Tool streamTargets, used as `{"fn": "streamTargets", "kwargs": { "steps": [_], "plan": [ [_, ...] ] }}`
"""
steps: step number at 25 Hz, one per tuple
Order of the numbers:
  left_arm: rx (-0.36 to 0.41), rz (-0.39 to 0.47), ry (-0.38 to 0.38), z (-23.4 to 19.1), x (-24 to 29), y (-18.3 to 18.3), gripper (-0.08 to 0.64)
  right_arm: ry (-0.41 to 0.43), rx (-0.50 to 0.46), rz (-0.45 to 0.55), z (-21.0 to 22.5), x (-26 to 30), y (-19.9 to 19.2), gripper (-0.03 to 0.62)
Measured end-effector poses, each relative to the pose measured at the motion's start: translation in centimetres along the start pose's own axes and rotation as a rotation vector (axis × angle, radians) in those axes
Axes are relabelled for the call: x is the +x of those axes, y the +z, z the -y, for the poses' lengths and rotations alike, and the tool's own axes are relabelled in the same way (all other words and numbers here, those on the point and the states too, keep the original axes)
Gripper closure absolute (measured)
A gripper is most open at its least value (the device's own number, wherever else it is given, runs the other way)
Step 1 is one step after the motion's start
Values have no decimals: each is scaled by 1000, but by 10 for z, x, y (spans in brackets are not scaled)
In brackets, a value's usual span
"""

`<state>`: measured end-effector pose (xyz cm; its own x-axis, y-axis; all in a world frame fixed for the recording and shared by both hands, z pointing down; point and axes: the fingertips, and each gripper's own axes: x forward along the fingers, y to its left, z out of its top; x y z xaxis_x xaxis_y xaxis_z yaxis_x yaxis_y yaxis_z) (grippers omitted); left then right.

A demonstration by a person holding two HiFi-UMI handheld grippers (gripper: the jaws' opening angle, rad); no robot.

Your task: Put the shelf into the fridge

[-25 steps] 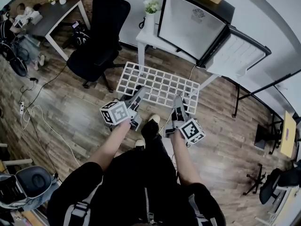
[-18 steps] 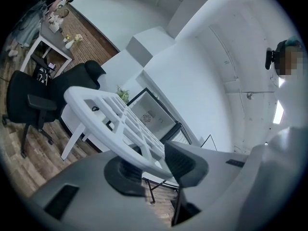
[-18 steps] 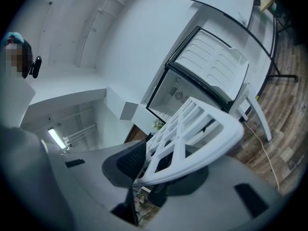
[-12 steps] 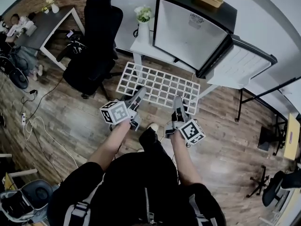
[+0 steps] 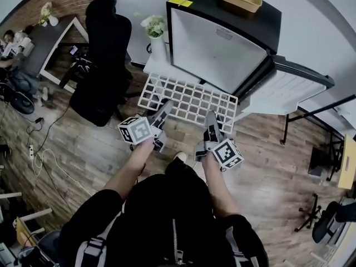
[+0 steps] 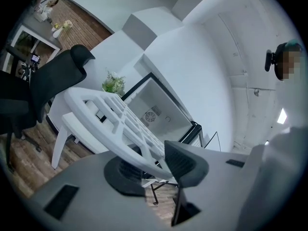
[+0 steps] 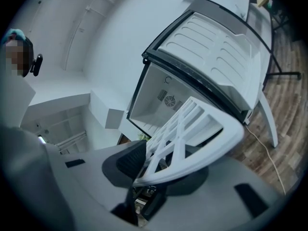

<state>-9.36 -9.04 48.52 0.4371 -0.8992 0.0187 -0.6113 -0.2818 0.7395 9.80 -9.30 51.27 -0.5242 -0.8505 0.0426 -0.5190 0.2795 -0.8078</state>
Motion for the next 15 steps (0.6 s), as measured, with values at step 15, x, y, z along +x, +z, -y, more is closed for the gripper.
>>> {"fn": "streamTargets", "kwargs": {
  "steps": [15],
  "plan": [
    [-17,-89,-45,-29,76,12,434,-50,26,40,30,53,26,468]
  ]
}}
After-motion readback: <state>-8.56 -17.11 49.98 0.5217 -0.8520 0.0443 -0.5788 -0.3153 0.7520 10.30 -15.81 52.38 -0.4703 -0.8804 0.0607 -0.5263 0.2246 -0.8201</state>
